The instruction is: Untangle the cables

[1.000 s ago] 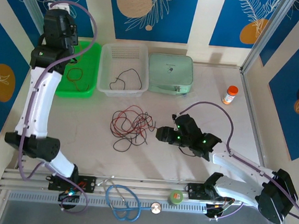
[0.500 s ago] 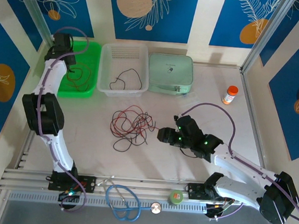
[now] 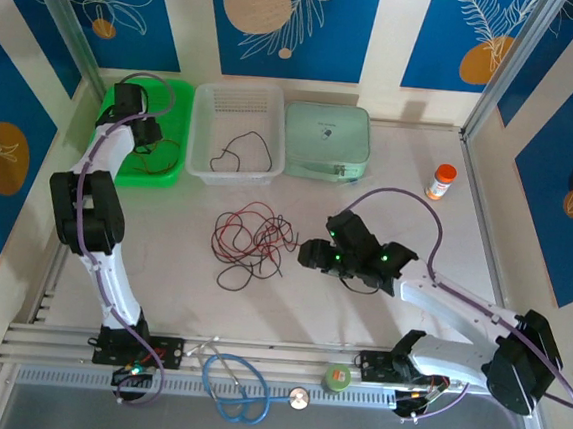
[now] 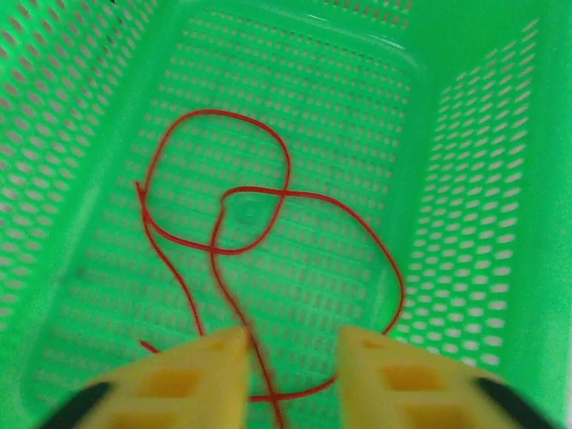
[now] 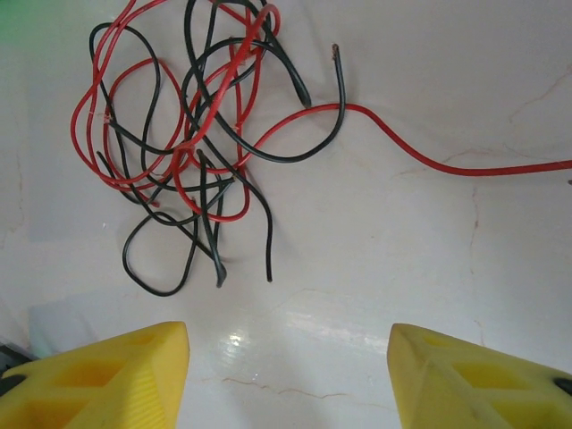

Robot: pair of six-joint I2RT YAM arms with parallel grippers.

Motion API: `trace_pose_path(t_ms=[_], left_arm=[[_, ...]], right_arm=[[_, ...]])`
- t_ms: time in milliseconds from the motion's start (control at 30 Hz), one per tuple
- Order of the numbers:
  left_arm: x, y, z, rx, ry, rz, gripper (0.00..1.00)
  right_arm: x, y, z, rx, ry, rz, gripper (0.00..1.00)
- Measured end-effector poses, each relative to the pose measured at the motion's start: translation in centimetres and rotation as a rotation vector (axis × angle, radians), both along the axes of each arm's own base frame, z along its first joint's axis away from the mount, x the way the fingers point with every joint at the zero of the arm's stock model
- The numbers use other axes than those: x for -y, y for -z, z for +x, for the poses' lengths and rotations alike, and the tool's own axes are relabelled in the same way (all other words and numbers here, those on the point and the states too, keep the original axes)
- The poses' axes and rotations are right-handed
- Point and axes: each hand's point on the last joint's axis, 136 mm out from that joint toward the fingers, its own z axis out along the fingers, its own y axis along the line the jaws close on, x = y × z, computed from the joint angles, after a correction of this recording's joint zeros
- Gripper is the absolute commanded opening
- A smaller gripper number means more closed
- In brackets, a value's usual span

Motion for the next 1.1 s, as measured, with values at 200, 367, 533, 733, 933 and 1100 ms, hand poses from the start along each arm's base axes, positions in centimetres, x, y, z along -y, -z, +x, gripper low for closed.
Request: trace_pose_path(t_ms=[200,367,533,733,933,1100], left_arm=[[1.6,-0.1,-0.3,-0.009,0.042,-0.063,0.74],[3.0,-2.8,-1.6,0.003,0.093,-0.06,0.87],[4.6,-9.4,-3.8,0.109,0.15,-0.043,0.93],[6.6,-17.1,-8.7,0.26,0.196,-0.045,0.94],[9.0,-17.6,-14.2,0.286,0.233,-0.092,0.94],[10.3,-15.5,-16.7,0.237,0.253,-0.123,0.94]], right_arm=[[-2.2,-0.2,0.4,-0.036,-0.039,-0.035,0.61],[-4.4,1.3,0.6,-0.084,-0.078,-0.074,0.59],[-6.2,2.4,1.5,-0.108,-0.091,-0.105,0.57],[-6.2,2.7,3.8,-0.086,-0.035,-0.109,0.49],[-4.8,2.6,7.7,-0.064,0.124,-0.009,0.44],[-4.9,3.8,9.4,-0.09,0.182,0.041,0.43]])
